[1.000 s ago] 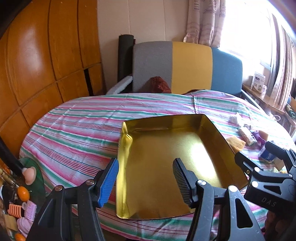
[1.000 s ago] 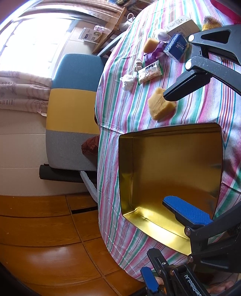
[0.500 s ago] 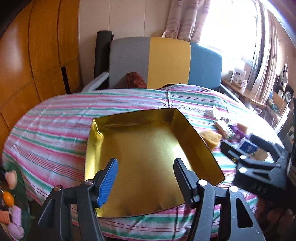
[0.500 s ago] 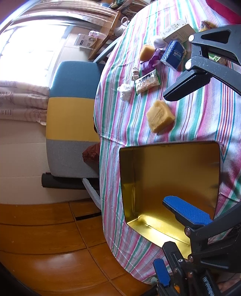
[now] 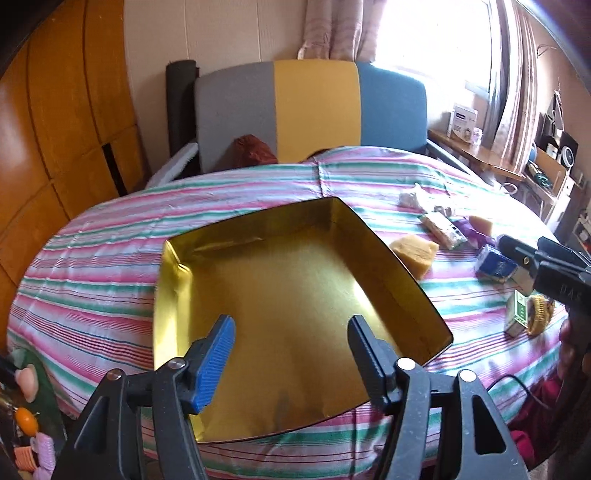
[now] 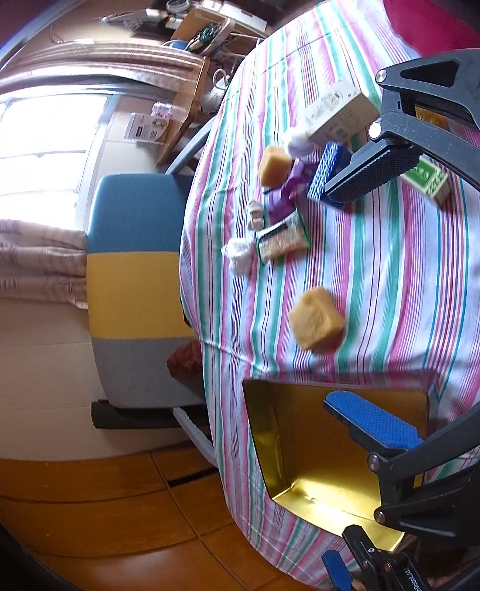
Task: Organize objects
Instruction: 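Move both tools from the gold tray toward the yellow sponge, then grasp the yellow sponge with the left tool and carry it over the tray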
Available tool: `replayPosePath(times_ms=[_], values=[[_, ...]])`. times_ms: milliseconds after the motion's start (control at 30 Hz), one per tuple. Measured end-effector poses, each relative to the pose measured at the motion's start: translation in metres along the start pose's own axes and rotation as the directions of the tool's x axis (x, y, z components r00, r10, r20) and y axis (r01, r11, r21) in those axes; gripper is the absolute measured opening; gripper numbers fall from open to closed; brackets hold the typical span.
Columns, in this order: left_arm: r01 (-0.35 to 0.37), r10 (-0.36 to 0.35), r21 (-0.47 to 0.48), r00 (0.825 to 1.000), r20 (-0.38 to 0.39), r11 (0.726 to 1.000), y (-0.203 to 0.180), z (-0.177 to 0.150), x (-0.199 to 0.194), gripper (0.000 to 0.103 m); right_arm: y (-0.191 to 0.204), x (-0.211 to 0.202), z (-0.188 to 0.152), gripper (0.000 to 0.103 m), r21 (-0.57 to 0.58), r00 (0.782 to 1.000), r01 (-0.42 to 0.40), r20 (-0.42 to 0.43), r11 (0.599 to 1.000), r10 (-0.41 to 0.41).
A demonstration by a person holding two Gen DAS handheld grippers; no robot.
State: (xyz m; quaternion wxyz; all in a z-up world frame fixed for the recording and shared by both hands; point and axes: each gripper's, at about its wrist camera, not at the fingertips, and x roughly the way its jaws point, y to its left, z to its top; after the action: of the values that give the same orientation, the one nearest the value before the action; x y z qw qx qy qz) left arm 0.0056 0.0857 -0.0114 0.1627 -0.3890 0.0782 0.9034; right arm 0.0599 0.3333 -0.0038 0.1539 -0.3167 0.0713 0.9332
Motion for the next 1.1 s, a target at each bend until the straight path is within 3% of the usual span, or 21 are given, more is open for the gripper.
replayPosePath(times_ms=[267, 400, 533, 600, 700, 867, 1100], values=[[0.06, -0.061, -0.009, 0.992, -0.109, 0.998, -0.008, 0.001, 0.019, 0.073, -0.09, 0.009, 0.003, 0.103, 0.173, 0.997, 0.08, -0.03, 0.982, -0.076], [0.147, -0.145, 0.002, 0.977, -0.154, 0.989, -0.018, 0.01, 0.024, 0.073, -0.134, 0.014, -0.003, 0.103, 0.274, 0.992, 0.126, -0.03, 0.953, -0.122], [0.238, -0.227, 0.077, 0.965, -0.129, 0.968, -0.042, 0.032, 0.022, 0.073, -0.16, 0.019, -0.013, 0.103, 0.382, 0.994, 0.113, -0.039, 0.917, -0.107], [0.252, -0.234, 0.148, 0.964, -0.127, 0.956, -0.06, 0.045, 0.03, 0.073, -0.165, 0.02, -0.014, 0.103, 0.424, 0.997, 0.074, -0.031, 0.902, -0.068], [0.306, -0.277, 0.227, 0.949, -0.151, 0.925, -0.088, 0.064, 0.046, 0.072, -0.165, 0.017, -0.013, 0.103, 0.426, 0.998, 0.061, -0.012, 0.903, -0.061], [0.339, -0.268, 0.36, 0.935, -0.232, 0.869, -0.138, 0.086, 0.09, 0.072, -0.17, 0.018, -0.014, 0.103, 0.465, 1.0, 0.017, -0.009, 0.885, -0.015], [0.321, -0.193, 0.452, 0.932, -0.308, 0.832, -0.173, 0.093, 0.146, 0.073, -0.174, 0.022, -0.014, 0.103, 0.488, 1.0, -0.019, -0.007, 0.873, 0.026]])
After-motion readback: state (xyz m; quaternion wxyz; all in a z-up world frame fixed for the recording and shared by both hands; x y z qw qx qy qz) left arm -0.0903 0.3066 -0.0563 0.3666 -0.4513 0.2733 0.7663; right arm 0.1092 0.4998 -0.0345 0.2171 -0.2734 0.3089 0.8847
